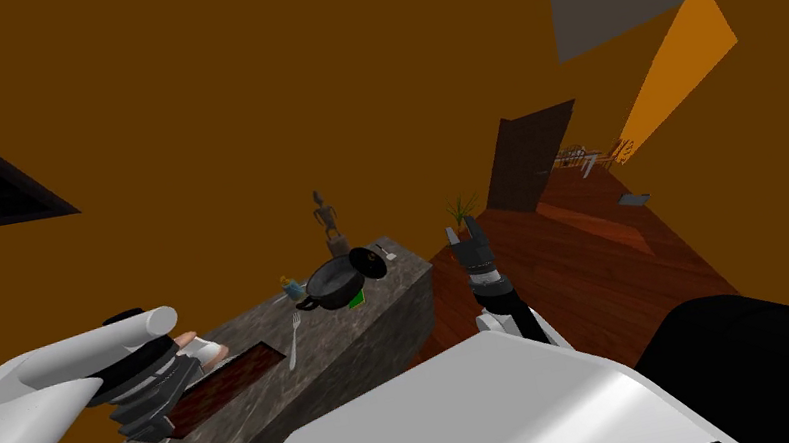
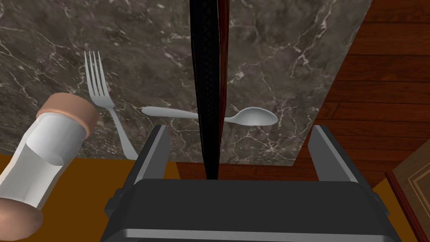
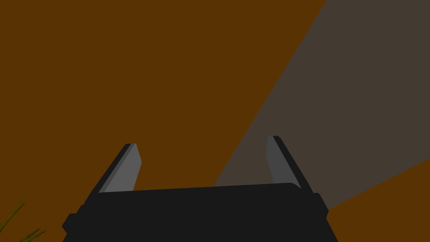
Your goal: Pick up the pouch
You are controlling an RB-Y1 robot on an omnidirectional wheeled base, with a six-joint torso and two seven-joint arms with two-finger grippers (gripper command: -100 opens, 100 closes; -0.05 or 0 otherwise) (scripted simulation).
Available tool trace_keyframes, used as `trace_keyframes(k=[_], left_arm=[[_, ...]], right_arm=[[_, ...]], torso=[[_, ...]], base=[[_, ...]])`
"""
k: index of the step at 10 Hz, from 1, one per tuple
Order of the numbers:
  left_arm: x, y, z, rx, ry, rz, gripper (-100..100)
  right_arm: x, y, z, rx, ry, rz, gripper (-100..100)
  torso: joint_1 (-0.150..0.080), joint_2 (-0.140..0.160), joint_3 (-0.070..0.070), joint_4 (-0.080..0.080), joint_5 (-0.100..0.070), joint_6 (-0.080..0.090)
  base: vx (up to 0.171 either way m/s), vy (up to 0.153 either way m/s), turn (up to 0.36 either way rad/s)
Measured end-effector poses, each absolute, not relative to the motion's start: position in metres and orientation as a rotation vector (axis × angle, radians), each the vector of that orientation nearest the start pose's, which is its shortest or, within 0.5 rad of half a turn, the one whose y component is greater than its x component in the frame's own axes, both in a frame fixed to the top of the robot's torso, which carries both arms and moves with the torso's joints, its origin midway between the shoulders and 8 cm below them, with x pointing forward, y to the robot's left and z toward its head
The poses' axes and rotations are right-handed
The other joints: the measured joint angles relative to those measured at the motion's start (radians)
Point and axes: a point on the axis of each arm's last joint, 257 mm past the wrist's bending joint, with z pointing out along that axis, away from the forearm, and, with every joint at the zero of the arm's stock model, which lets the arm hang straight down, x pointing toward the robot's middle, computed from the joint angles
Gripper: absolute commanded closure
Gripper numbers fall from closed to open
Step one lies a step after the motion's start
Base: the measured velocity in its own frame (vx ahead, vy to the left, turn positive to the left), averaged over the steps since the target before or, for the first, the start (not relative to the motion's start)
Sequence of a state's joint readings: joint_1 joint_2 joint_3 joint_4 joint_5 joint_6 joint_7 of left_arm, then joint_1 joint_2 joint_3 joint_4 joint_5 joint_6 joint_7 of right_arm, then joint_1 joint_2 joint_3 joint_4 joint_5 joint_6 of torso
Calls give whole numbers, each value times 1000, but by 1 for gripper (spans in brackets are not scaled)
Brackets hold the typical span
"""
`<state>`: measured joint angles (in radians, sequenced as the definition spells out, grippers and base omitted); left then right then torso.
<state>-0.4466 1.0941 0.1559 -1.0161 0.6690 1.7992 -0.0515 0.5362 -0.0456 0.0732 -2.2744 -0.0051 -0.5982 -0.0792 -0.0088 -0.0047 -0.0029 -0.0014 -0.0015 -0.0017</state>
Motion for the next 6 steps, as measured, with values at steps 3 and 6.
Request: trace_keyframes(k=[3, 6], left_arm=[[324, 632, -223, -2461, 1717, 254, -100], [324, 632, -224, -2455, 1725, 252, -100]], right_arm=[[329, -253, 27, 623, 587, 1458, 0], [329, -253, 27, 622, 587, 1458, 0]], torso=[[5, 3, 2, 1, 1, 1], [9, 6, 4, 1, 2, 1]], base=[[39, -49, 144], [-3, 5, -13]])
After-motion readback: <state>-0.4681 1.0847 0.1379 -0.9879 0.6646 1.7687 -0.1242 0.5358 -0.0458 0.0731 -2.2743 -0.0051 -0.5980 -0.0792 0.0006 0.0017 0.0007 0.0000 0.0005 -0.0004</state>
